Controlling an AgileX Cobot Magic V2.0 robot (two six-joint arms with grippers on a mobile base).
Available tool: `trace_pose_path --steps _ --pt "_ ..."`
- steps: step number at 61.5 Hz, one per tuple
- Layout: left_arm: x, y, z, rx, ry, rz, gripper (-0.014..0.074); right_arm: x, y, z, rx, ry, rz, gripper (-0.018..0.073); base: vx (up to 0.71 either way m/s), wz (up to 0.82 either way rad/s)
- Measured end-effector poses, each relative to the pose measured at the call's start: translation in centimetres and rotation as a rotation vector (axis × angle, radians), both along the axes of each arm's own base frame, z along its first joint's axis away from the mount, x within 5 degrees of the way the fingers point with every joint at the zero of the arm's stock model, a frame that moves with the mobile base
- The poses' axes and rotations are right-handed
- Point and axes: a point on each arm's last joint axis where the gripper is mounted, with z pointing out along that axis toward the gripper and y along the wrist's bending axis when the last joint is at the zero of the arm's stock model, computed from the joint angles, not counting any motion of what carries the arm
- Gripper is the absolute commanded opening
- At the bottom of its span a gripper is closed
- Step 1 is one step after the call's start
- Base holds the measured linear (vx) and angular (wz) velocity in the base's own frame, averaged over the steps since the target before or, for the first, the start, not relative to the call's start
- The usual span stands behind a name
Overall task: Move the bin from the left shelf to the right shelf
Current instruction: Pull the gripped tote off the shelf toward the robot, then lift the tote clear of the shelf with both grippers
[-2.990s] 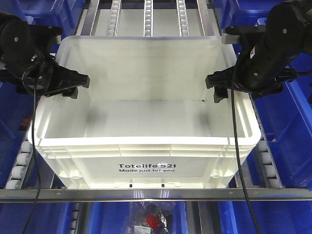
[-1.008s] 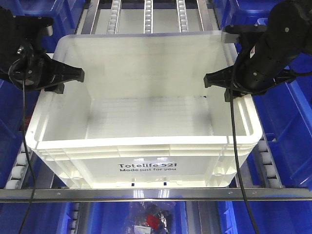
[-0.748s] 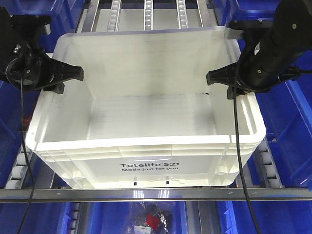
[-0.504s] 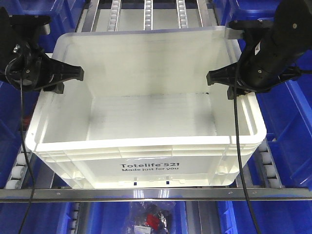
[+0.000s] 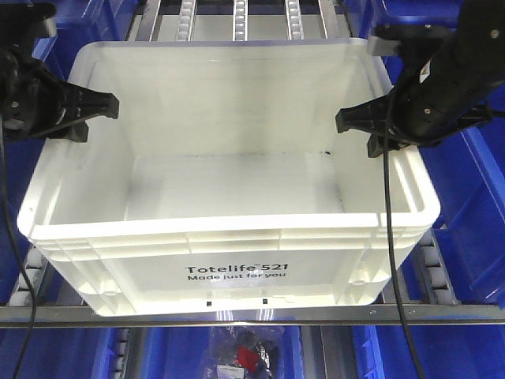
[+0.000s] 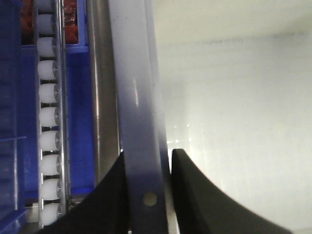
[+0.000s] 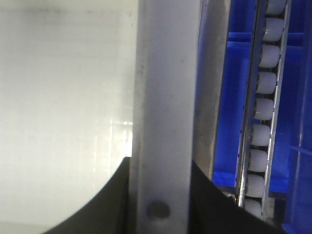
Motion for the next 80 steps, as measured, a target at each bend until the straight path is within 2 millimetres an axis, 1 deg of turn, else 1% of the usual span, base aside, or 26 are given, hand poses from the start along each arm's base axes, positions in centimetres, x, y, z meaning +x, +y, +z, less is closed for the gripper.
trace_pose_path --steps 18,30,45,80 --pt "-2.6 0.4 2.5 -0.052 -0.061 -0.014 -0.0008 -2.2 -0.6 2.5 0.030 -0.042 -0.002 0.0049 0.00 0.00" --pt "-3.3 0.5 3.2 -0.071 -0.083 -0.018 -0.0008 -3.1 -0.8 3.4 0.039 -0.055 -0.004 0.0049 0.00 0.00" --pt "-3.4 0.4 3.3 -0.078 -0.082 -0.021 -0.0008 -3.5 -0.9 3.4 0.034 -0.030 -0.012 0.0049 0.00 0.00" --pt "-3.4 0.4 3.3 -0.081 -0.081 -0.023 -0.0008 -3.6 -1.0 3.3 0.032 -0.016 -0.014 0.0049 0.00 0.00"
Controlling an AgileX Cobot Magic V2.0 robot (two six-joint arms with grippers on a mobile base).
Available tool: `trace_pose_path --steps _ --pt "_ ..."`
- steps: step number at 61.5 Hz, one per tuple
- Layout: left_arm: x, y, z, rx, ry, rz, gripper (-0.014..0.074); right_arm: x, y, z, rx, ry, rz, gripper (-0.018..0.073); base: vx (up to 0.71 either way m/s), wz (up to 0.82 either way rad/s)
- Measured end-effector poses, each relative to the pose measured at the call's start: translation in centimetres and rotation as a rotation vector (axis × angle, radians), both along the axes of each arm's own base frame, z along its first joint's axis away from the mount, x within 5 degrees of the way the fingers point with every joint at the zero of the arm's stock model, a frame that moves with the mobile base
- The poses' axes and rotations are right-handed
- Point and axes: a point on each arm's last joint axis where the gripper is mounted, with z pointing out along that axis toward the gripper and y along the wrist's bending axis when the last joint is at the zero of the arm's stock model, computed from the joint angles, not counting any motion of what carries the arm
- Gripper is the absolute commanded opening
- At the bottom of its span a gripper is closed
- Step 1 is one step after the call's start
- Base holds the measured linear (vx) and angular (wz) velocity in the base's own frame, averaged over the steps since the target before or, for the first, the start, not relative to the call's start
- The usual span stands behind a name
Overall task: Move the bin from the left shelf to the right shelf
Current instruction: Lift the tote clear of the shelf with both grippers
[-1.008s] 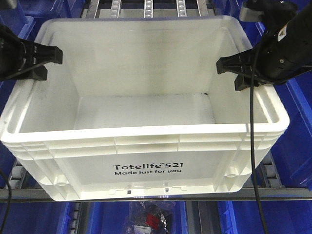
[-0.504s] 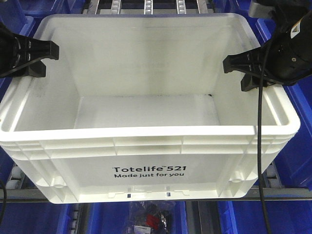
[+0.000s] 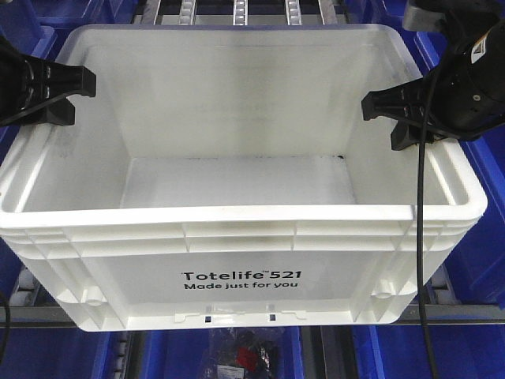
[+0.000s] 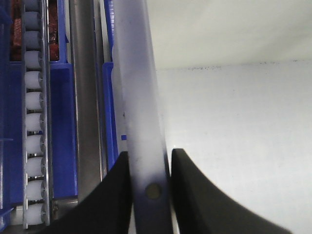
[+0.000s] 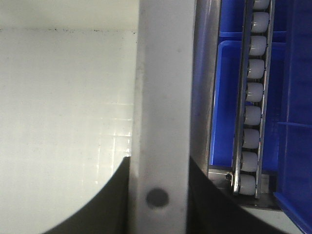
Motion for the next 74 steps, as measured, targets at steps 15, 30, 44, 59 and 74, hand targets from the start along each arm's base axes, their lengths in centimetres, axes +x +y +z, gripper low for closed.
trace_pose_path --steps 15,30,44,59,74 --pt "0.00 0.00 0.00 0.001 0.000 -0.001 -0.0008 0.00 0.00 0.00 0.000 0.000 0.000 0.0049 0.00 0.00" --pt "0.00 0.00 0.00 0.001 0.000 -0.001 -0.0007 0.00 0.00 0.00 0.000 0.000 0.000 0.0049 0.00 0.00" --pt "0.00 0.00 0.00 0.001 0.000 -0.001 -0.0007 0.00 0.00 0.00 0.000 0.000 0.000 0.0049 0.00 0.00" --pt "0.03 -0.01 -0.02 0.001 0.001 -0.001 -0.0007 0.00 0.00 0.00 0.000 0.000 0.000 0.0050 -0.02 0.00" --pt "0.03 -0.01 -0.02 0.001 0.001 -0.001 -0.0007 0.00 0.00 0.00 0.000 0.000 0.000 0.0050 -0.07 0.00"
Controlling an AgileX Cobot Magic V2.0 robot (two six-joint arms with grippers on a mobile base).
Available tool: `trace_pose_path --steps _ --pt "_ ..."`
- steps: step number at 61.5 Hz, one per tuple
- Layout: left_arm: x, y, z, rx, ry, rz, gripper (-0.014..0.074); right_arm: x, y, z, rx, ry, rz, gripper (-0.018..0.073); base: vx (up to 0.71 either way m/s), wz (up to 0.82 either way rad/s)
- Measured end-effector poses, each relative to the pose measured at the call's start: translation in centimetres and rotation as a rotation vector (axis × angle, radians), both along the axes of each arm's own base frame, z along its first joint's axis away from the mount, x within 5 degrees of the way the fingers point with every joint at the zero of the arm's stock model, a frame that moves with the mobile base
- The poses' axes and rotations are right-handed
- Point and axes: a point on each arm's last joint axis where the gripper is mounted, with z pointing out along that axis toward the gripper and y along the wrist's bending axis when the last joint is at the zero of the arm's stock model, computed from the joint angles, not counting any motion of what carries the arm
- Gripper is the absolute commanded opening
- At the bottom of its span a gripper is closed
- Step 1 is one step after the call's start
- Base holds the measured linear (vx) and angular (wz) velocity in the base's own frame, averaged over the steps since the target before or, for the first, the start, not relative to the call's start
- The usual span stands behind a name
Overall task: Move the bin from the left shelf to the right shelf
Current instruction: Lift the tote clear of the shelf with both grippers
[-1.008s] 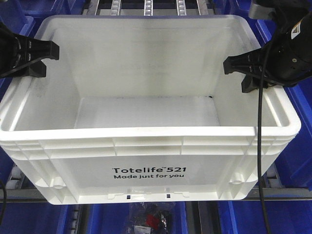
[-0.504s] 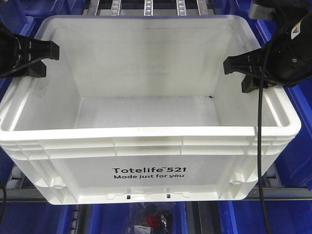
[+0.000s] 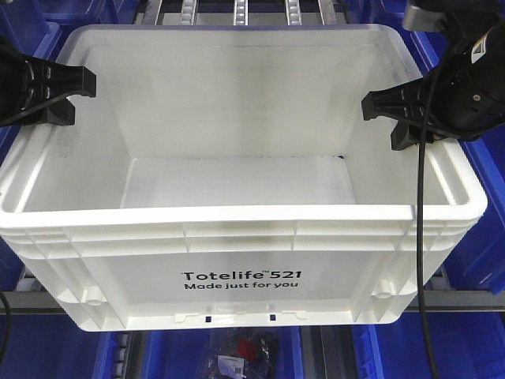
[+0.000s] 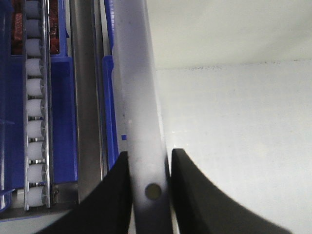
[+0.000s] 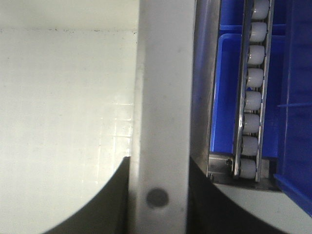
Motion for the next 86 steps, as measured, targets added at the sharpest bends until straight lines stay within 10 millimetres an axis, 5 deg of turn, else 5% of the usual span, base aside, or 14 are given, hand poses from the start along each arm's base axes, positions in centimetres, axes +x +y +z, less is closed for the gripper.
trace_pose_path --steps 86 --pt "-0.02 0.01 -0.02 0.001 0.003 0.000 -0.0007 -0.01 0.00 0.00 0.001 0.001 0.000 0.0050 -0.14 -0.04"
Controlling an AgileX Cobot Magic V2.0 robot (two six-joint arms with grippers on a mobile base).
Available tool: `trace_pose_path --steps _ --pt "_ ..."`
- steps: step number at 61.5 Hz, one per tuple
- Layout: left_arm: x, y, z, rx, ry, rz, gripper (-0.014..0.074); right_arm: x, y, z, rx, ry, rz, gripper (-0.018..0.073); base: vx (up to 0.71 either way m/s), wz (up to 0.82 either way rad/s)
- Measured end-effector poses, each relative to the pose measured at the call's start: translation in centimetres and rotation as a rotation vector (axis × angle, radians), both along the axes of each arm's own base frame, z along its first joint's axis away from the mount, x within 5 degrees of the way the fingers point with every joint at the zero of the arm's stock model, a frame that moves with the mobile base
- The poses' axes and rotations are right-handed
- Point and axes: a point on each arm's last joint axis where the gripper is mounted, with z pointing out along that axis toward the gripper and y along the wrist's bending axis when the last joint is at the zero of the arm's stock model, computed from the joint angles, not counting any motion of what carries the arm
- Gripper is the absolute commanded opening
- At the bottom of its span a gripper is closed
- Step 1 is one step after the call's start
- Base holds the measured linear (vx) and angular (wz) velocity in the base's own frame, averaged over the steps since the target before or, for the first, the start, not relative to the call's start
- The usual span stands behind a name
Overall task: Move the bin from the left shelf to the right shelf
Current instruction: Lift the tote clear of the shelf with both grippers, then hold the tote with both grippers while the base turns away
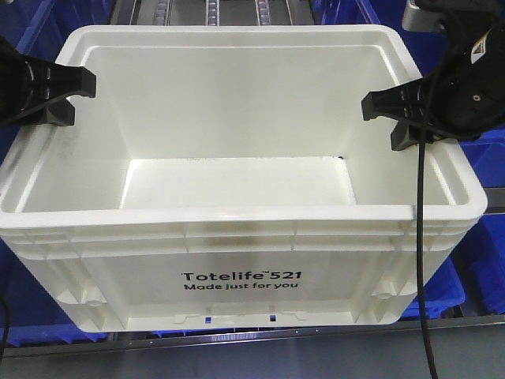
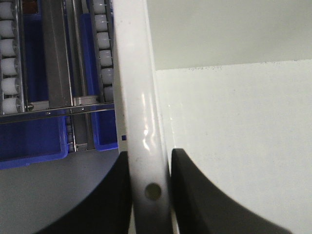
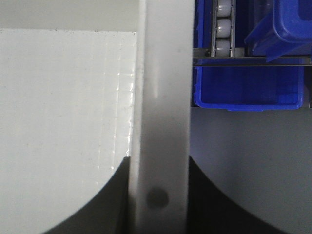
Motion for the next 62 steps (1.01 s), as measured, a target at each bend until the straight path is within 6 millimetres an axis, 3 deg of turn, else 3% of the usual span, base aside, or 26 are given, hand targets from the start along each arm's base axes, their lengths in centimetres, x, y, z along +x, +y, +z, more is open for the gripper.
trace_pose_path --steps 62 --pt "0.00 0.00 0.00 0.000 0.000 0.000 -0.0007 0.00 0.00 0.00 0.000 0.000 0.000 0.0050 -0.05 -0.23"
